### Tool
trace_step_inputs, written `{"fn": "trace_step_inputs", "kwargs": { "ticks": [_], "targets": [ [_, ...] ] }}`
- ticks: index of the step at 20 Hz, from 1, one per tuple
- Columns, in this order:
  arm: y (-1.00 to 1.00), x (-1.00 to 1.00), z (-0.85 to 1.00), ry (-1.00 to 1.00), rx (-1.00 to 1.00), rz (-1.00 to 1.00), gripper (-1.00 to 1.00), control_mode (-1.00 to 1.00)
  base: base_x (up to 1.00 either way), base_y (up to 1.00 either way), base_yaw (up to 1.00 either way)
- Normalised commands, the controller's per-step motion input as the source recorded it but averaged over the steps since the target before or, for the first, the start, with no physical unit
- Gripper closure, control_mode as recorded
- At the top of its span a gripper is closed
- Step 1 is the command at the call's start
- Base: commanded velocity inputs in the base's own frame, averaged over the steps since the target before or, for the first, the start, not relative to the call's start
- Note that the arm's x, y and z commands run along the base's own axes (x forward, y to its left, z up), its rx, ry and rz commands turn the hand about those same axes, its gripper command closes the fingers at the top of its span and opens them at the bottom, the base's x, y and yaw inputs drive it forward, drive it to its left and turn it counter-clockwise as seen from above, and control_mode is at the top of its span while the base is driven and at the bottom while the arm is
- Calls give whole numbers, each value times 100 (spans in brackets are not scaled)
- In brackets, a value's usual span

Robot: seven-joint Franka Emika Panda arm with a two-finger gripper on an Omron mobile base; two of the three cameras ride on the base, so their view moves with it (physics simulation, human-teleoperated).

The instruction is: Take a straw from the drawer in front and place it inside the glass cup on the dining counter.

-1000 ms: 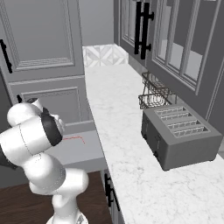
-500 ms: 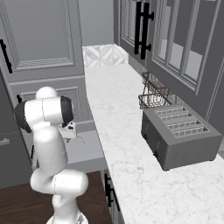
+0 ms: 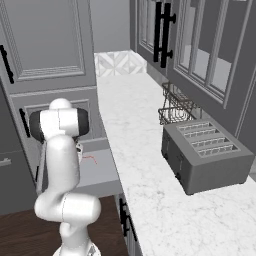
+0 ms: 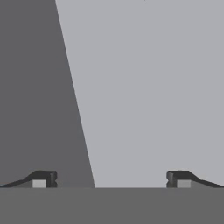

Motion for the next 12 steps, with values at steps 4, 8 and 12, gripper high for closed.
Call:
{"fn": "trace_step_inputs", "kwargs": {
  "ticks": [4, 8, 12],
  "targets": [
    [37, 0, -40, -4, 0, 0, -100, -100, 0, 0, 0],
    [26, 0, -23, -9, 0, 0, -100, -100, 0, 0, 0],
    [26, 0, -23, -8, 0, 0, -100, -100, 0, 0, 0]
  ]
}}
